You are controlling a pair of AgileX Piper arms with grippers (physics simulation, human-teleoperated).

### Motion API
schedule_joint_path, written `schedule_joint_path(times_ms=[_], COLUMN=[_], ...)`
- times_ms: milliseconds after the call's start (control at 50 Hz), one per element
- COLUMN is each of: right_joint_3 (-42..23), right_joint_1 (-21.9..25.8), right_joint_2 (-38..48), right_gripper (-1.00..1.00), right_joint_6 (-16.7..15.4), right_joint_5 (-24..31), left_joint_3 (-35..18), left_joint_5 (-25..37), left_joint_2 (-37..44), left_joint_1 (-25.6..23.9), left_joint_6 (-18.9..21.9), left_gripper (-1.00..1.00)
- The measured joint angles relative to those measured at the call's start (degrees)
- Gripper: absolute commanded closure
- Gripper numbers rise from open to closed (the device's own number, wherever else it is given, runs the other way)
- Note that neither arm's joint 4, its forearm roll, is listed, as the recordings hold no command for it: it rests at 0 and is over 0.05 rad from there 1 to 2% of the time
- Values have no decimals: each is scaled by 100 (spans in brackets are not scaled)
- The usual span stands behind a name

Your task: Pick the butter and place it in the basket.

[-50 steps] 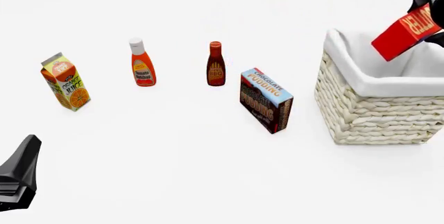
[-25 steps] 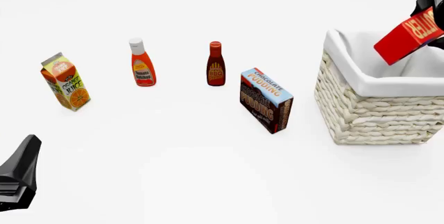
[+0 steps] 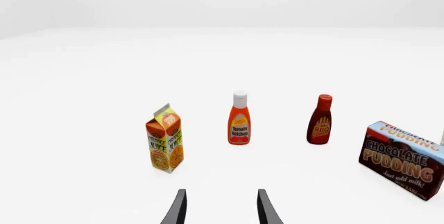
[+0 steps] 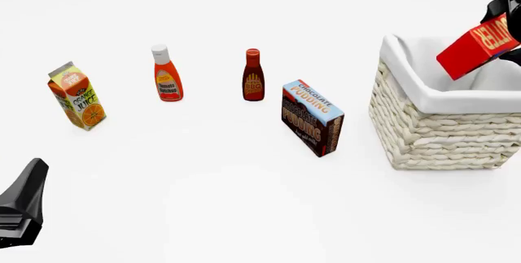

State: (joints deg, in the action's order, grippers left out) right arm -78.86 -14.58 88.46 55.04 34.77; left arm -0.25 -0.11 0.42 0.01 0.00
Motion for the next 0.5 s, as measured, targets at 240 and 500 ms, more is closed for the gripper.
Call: schedule_joint_path(times_ms=[240,500], right_joint_3=[127,175], right_joint_1=[-7,-9], right_joint_2=[-81,-68], right_gripper=[100,100], right_joint_6=[88,126], right_joint_5=[-51,-106], left_joint_3=[0,0], left_joint_5=[0,0], left_joint_2=[0,0], left_joint_1=[0,0], left_joint_6=[-1,0], left_gripper=[-100,-100])
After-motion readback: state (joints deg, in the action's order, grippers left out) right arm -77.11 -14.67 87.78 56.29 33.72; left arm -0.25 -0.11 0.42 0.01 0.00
